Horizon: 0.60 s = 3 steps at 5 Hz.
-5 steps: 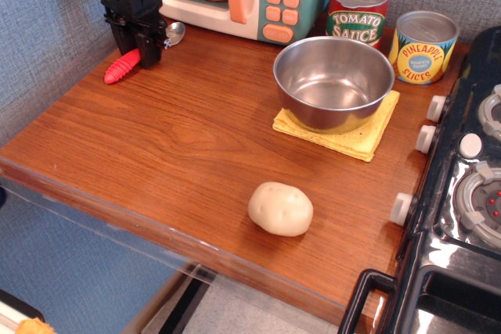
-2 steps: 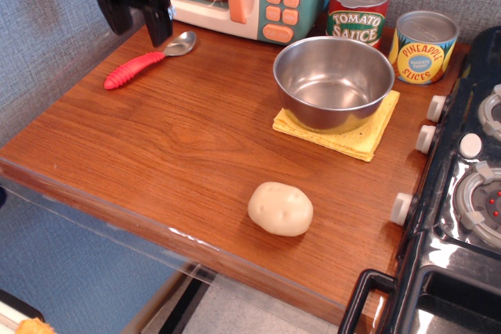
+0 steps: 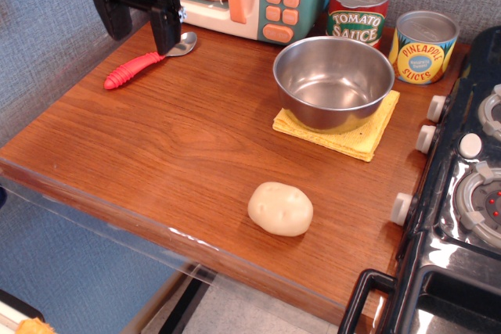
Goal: Place the spoon in front of the oven.
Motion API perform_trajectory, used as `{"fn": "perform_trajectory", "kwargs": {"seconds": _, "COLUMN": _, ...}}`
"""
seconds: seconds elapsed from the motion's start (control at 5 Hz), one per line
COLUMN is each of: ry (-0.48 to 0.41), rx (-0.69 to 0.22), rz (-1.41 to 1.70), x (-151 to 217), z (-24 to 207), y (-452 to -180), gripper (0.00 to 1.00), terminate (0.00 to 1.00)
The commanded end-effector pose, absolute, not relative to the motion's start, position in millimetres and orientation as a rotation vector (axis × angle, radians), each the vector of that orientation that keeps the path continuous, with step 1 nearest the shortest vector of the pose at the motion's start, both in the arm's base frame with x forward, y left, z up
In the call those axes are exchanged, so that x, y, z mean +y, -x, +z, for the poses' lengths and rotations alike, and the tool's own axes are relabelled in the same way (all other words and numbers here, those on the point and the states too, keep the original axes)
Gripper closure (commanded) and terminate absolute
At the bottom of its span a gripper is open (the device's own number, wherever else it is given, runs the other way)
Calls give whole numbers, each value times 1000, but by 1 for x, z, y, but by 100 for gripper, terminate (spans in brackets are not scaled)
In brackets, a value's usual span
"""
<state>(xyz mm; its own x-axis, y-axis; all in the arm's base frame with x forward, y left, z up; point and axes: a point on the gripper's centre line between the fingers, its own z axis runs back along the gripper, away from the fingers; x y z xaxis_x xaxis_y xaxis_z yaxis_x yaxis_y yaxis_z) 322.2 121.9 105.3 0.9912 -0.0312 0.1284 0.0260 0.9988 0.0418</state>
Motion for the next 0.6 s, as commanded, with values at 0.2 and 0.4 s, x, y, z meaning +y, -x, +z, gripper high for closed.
{"fn": "perform_trajectory", "kwargs": {"seconds": 0.2, "ry": -58, "rx": -160, "rz": -57, "x": 107, "z": 117, "y": -313, "gripper": 0, "terminate": 0}}
{"fn": "perform_trajectory", "kwargs": {"seconds": 0.4, "ry": -58, "rx": -160, "rz": -57, "x": 107, "z": 117, "y": -313, "gripper": 0, "terminate": 100}}
